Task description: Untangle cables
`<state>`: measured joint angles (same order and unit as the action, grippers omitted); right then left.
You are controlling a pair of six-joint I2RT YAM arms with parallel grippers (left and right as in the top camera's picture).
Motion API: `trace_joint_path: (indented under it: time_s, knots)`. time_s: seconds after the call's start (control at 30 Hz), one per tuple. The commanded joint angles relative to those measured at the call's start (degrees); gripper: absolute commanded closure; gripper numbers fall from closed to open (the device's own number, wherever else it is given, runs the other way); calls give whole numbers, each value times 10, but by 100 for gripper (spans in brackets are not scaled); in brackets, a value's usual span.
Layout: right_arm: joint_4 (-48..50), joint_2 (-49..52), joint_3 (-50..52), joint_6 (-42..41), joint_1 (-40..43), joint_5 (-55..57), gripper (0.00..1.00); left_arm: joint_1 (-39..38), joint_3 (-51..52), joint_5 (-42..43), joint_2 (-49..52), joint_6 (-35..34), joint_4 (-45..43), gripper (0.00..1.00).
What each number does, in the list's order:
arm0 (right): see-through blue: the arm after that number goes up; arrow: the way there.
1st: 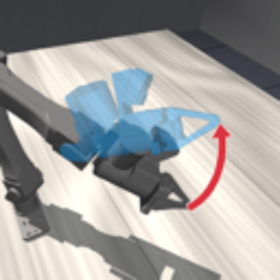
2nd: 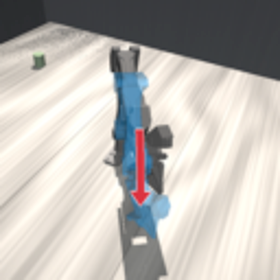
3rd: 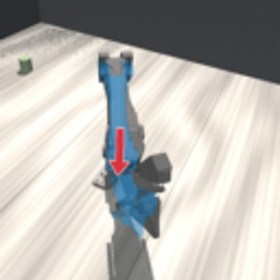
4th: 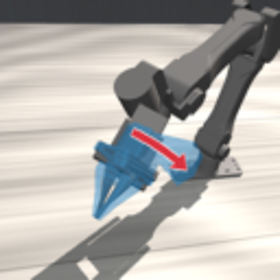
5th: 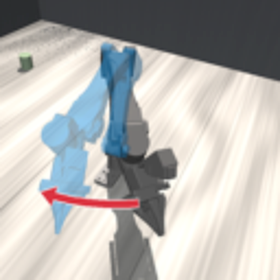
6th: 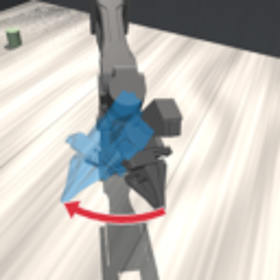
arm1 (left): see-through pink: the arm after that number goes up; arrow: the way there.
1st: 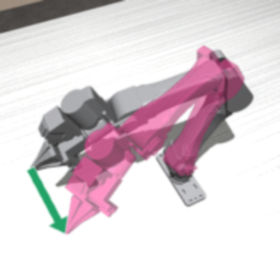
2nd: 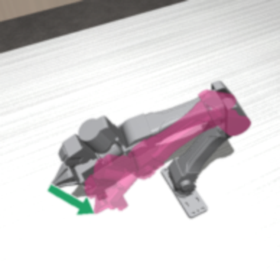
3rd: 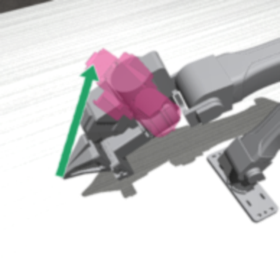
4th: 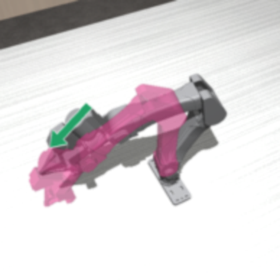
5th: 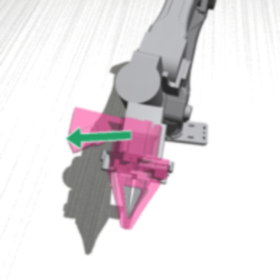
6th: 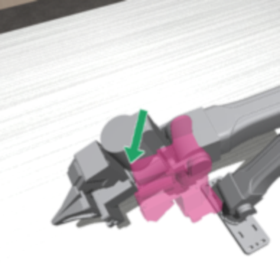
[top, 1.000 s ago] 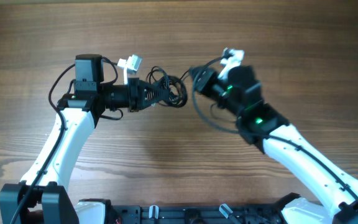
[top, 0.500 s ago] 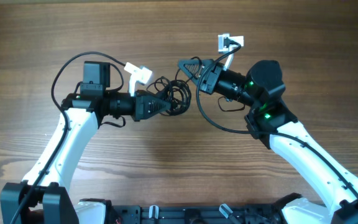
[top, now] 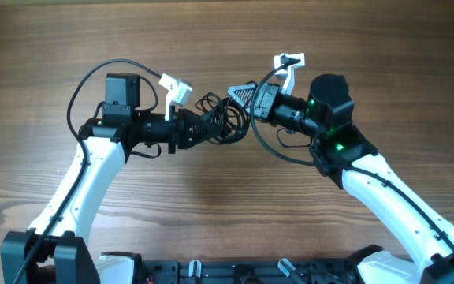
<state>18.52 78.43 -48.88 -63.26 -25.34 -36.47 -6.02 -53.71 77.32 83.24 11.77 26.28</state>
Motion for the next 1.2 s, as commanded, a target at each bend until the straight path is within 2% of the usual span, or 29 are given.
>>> trace_joint_path:
  time_s: [0.0, 0.23, 0.4, 0.57, 0.6, 0.63, 0.7, 0.73, 0.77, 0.8, 0.83, 0.9, 0.97, 1.0, 1.17]
  knots:
    - [-10, -2, -3, -12, -2, 24, 96, 10, 2, 43, -6, 10, -4, 96]
    - [-87, -2, -3, 92, -18, 72, 96, 43, 2, 43, -6, -51, -17, 96]
    - [-89, 0, -3, 180, -70, 94, 96, 46, 2, 43, -6, -67, -25, 96]
    - [-101, 1, -3, 198, -88, 122, 93, 39, 2, 43, -6, -83, -25, 96]
    - [-105, 1, -3, 204, -88, 130, 85, 39, 2, 43, -6, -92, -26, 96]
    - [-110, 1, -3, 224, -88, 138, 69, 39, 2, 43, -6, -102, -28, 96]
    - [-122, 1, -3, 276, -87, 152, 54, 40, 2, 42, -6, -136, -40, 96]
    - [-125, 1, -3, 304, -83, 155, 39, 40, 2, 42, -6, -167, -50, 96]
    - [-127, 0, -3, 326, -78, 155, 18, 40, 2, 40, -6, -195, -57, 96]
    - [-133, -3, -3, 341, -71, 155, 2, 40, 2, 31, -6, -239, -67, 96]
    - [-140, -7, -3, 349, -64, 155, 0, 40, 2, 20, -6, -269, -73, 96]
    - [-171, -24, -3, 345, -32, 155, 0, 40, 2, -54, -6, -407, -79, 96]
    - [-199, -34, -3, 329, -11, 155, 0, 40, 2, -109, -6, -485, -79, 96]
    - [-218, -39, -3, 310, -2, 155, 0, 40, 2, -127, -6, -512, -79, 96]
    - [-331, -36, -2, 175, 17, 158, 0, 40, 2, -249, -6, -733, -79, 96]
